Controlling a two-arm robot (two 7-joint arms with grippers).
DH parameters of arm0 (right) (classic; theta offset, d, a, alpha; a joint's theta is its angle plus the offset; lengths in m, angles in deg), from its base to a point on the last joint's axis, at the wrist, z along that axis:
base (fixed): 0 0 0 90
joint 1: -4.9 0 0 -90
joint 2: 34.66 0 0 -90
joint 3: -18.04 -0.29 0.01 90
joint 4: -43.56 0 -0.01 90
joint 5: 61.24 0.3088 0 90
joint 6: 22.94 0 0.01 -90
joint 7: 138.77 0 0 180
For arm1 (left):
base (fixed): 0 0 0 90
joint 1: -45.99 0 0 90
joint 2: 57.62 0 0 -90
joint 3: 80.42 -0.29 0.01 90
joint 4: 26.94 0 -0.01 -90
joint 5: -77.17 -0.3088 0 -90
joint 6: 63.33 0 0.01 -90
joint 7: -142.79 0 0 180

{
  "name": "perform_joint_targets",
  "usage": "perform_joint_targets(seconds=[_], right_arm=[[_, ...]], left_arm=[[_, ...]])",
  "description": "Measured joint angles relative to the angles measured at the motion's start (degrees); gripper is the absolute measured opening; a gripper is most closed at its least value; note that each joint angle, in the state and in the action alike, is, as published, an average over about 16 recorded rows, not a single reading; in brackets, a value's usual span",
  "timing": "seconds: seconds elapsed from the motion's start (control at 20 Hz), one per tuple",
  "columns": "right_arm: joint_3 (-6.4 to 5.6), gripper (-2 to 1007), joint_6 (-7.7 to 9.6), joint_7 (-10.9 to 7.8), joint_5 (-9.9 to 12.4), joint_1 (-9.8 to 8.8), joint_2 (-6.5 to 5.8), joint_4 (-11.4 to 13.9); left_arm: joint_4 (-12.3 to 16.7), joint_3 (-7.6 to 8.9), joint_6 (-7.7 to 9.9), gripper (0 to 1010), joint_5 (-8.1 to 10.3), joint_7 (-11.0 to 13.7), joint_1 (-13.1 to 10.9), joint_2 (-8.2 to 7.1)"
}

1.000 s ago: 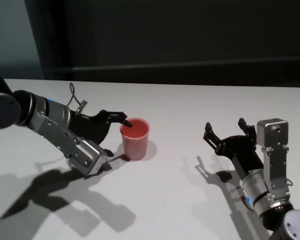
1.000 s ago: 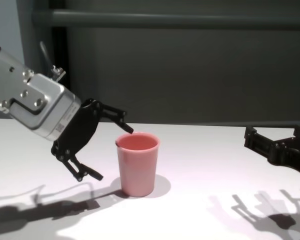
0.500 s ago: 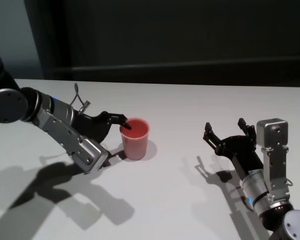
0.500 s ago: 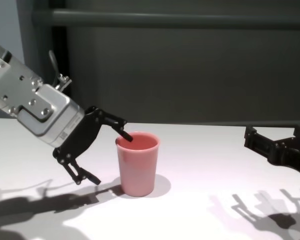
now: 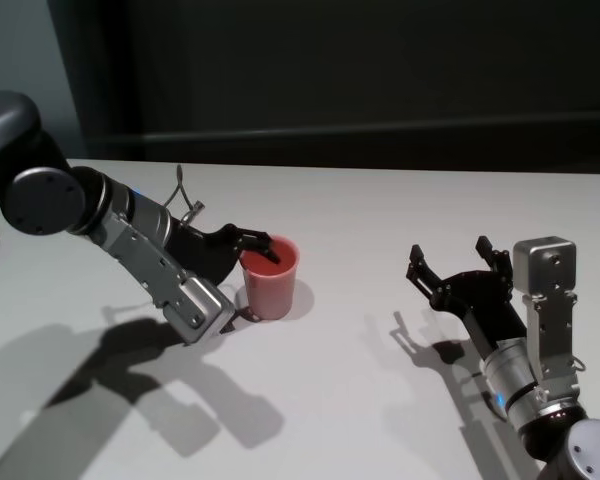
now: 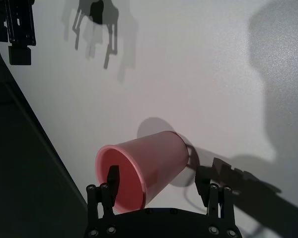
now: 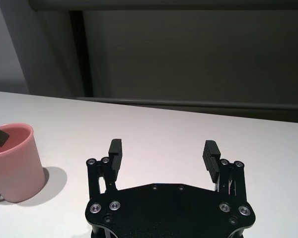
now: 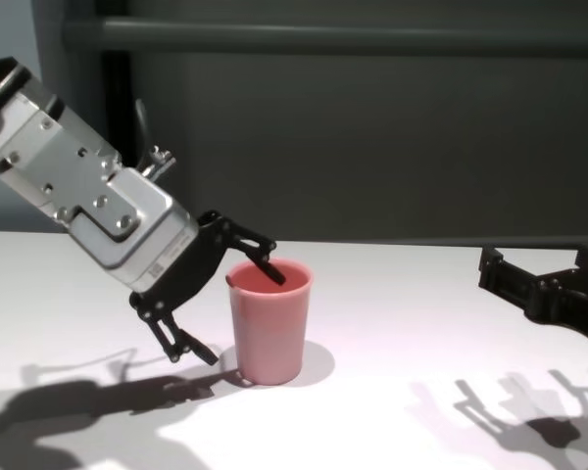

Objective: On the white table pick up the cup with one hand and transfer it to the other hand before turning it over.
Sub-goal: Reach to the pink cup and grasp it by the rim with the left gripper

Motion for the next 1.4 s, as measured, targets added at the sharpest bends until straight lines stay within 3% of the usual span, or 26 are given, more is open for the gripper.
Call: perform_joint_targets(seconds=[0.35,0.65,1.4], right_arm=[[0.0,1000,0.0,0.0,0.0,0.0,0.0,0.0],[0.0,1000,0.0,0.0,0.0,0.0,0.0,0.0],[0.0,1000,0.0,0.0,0.0,0.0,0.0,0.0]], left_arm=[[-1.25,-1.62,-1.1,975,-0.42,-0.03,1.14,1.1],[-2.43,-2.67,-2.38,889,-0.45,-0.59,1.71,1.57],[-3.8,-4.37,-3.93,428,0.98,-2.0,2.05,1.52]])
